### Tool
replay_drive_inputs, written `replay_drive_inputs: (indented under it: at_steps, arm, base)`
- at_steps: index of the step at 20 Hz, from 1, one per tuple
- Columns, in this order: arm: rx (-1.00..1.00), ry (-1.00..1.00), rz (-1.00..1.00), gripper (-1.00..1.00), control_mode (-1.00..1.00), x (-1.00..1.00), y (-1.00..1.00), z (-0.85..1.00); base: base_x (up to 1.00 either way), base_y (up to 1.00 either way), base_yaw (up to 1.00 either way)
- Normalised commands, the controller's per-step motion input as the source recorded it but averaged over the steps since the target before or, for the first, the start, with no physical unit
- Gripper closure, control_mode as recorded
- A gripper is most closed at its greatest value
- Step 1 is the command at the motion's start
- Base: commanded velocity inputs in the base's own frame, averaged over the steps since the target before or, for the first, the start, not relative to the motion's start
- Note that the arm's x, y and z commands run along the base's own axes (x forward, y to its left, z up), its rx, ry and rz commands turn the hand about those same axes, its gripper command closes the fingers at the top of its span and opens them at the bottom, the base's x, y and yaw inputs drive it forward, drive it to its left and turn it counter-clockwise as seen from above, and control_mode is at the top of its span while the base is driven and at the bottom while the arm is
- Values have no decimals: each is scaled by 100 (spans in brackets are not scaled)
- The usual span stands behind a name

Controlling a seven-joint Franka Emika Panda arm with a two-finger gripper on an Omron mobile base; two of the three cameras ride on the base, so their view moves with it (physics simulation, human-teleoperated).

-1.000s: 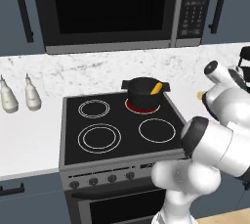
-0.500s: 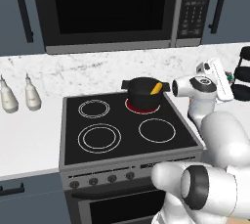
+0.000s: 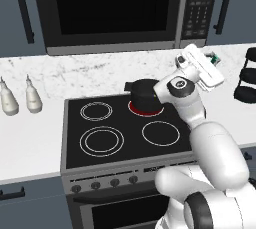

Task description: Put the bell pepper and corn in the pot. Retrieve the spatula and lightly stir the vegetables in the pot.

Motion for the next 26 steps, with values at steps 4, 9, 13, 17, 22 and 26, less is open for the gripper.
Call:
replay_drive_inputs:
  at_steps: [4,9,13,17,22,26]
  arm:
    - [-29,15,0,100,-100,0,100,1]
    - [-19,4,0,100,-100,0,89,-9]
    - [-18,11,13,100,-100,3,83,-9]
    - [-26,15,23,100,-100,12,68,-10]
    - [-30,29,29,100,-100,19,11,-4]
    - [-34,48,25,100,-100,32,0,-10]
  base:
    - [0,0,0]
    - [0,0,0]
    - [0,0,0]
    - [0,0,0]
    - [0,0,0]
    - [0,0,0]
